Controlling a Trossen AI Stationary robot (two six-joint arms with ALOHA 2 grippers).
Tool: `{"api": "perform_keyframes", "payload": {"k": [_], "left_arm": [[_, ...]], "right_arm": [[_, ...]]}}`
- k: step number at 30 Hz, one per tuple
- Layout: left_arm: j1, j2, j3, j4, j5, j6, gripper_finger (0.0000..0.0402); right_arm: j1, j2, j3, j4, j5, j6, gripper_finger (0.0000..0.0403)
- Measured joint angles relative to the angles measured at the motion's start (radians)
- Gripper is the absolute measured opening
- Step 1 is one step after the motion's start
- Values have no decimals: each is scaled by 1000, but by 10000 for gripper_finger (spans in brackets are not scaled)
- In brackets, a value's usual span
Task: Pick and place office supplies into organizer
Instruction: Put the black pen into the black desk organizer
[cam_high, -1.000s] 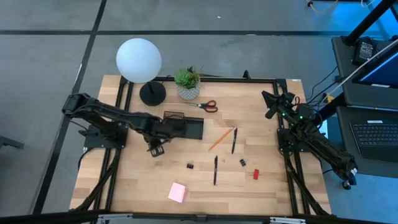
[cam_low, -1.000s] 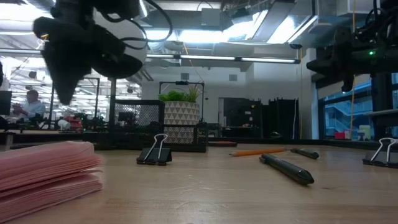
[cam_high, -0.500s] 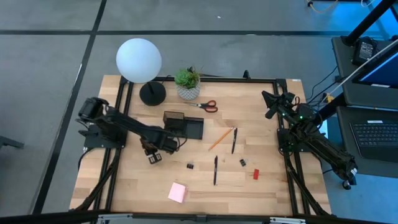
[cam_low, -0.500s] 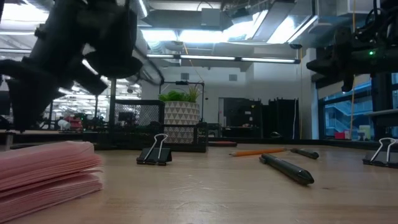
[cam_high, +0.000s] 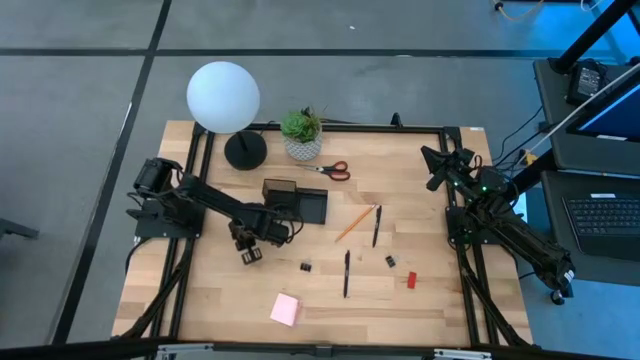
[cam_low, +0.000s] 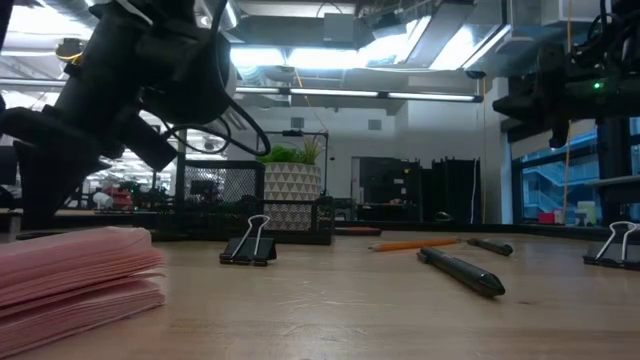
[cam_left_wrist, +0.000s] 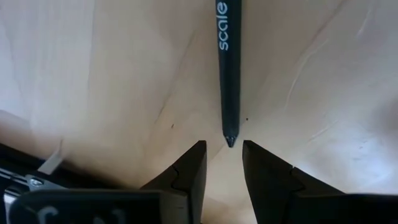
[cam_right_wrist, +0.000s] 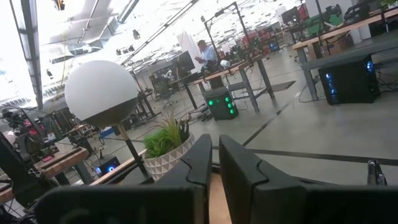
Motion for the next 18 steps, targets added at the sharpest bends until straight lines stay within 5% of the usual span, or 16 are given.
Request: {"api": "perform_keyframes", "payload": {"k": [18], "left_arm": [[0,-3,-84,97,27,-15,116]], "right_arm": [[0,0,0,-1,0,-1,35]]}}
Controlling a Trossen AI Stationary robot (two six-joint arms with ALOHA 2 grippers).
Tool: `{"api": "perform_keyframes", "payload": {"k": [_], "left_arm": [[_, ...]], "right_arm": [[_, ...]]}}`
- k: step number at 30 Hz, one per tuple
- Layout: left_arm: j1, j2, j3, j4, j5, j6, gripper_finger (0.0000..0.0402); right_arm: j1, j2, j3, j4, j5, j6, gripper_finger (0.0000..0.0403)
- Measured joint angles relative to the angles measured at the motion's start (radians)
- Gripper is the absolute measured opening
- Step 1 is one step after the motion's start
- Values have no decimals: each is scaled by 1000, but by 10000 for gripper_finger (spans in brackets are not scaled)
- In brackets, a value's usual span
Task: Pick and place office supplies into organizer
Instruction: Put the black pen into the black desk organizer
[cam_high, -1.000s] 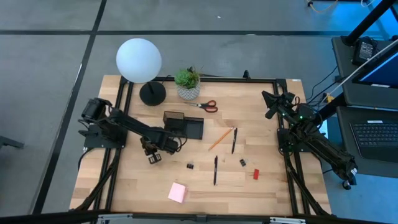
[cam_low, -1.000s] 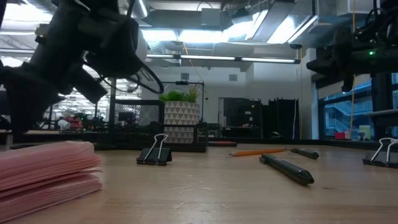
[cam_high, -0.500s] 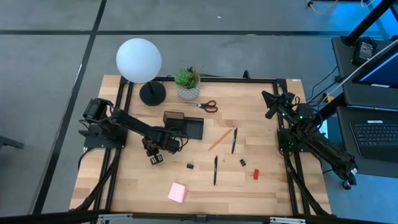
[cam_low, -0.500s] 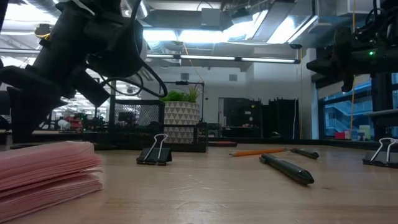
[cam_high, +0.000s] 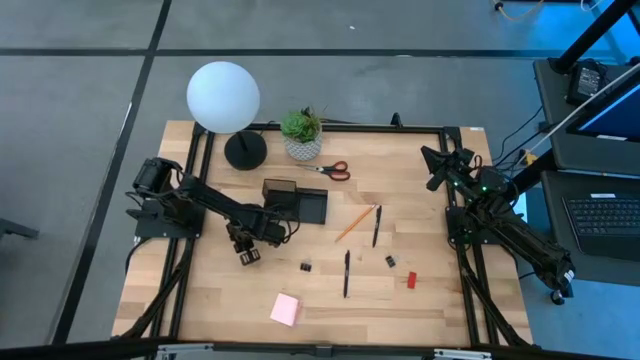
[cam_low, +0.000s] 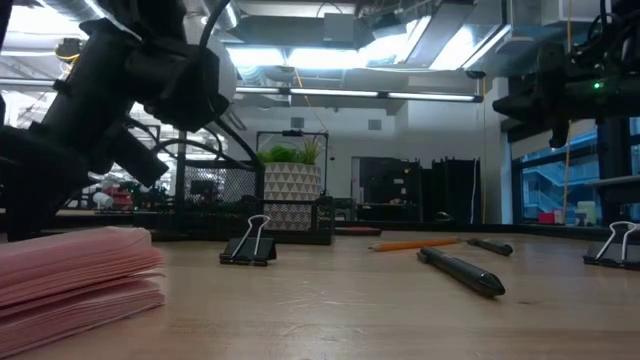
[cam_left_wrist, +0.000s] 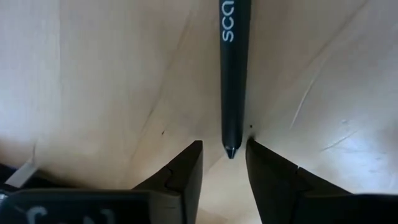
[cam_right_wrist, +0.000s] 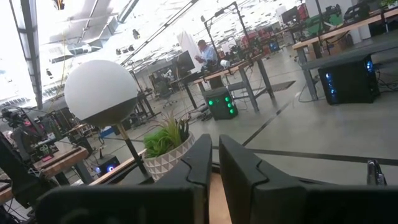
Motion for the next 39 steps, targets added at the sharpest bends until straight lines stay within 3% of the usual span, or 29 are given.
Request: {"api": "perform_keyframes", "payload": {"k": [10,23,32,39], "left_arm": [[-1,0,-1,7,-12,18,79],[0,3,-4,-5,-68,221,7],[-21,3,-6,21,-112,365,2],[-24,3,-6,21,-128,392,2]], "right_arm": [[0,0,0,0,0,0,35],[0,0,0,0,0,0,35],[0,0,0,0,0,0,35],[0,-1,0,13,0,58,35]]}}
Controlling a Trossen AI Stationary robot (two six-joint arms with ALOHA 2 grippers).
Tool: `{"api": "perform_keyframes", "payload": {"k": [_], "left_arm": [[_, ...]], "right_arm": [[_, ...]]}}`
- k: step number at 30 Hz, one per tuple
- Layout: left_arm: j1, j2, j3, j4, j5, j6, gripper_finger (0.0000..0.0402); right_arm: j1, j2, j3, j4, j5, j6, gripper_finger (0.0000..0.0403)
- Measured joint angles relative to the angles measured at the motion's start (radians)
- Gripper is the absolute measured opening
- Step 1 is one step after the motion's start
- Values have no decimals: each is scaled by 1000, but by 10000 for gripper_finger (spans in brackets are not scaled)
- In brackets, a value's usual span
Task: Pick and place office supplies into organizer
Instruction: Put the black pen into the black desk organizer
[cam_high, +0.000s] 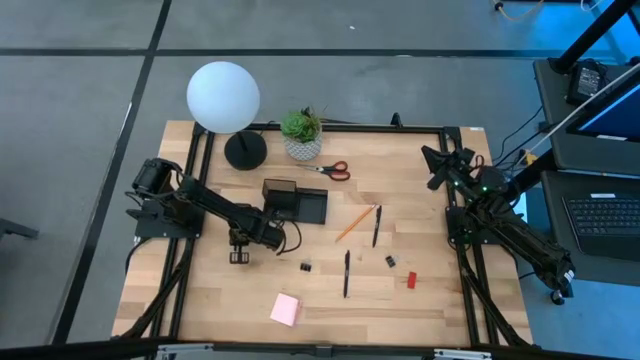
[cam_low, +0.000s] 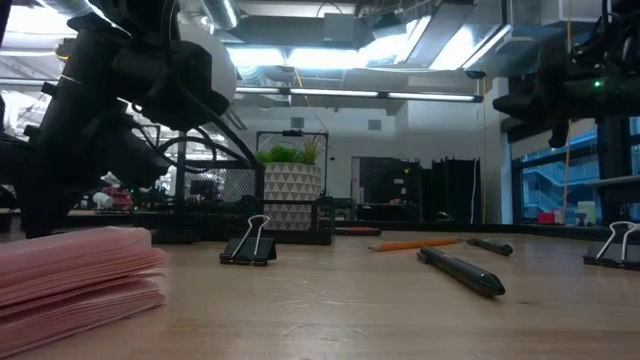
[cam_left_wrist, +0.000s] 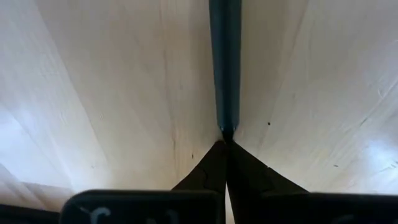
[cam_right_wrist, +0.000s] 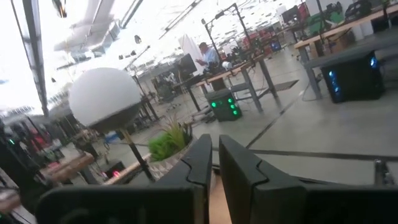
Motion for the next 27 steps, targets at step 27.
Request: {"api": "perform_keyframes", "payload": {"k": [27], "left_arm": [[-7,1,2,-13,24,54,103]], "right_arm": [[0,0,0,-48,0,47,35]]}}
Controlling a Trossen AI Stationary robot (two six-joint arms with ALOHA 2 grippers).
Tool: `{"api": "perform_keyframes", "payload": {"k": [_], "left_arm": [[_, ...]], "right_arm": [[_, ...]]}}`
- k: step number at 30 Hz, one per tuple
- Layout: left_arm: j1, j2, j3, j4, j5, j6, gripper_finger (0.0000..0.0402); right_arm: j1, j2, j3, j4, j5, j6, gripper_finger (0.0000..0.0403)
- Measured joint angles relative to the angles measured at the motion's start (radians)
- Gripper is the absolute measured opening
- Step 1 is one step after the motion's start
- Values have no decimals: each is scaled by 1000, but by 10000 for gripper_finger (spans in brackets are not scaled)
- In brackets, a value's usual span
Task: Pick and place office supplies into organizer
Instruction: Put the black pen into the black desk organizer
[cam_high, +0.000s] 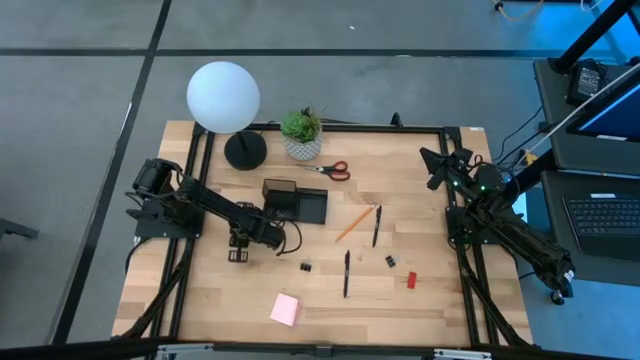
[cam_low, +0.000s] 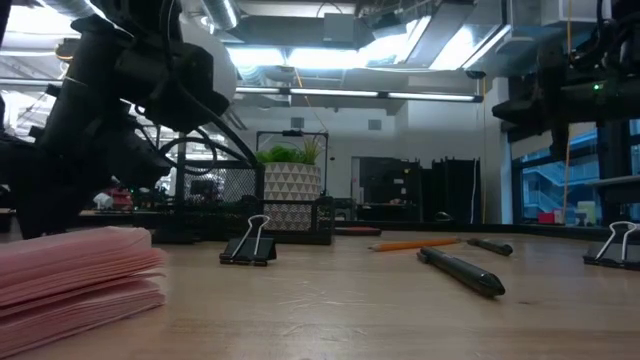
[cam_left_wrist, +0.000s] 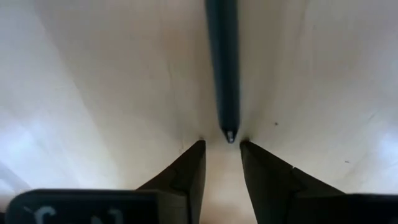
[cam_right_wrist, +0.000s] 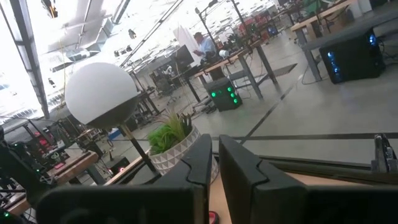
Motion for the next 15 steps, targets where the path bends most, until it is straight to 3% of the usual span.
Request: {"api": "perform_keyframes", "payload": {"k": [15], "left_arm": [[4,-2,0,25,-19,-5,93]], "right_arm": [[0,0,0,-62,0,-1,35]]}}
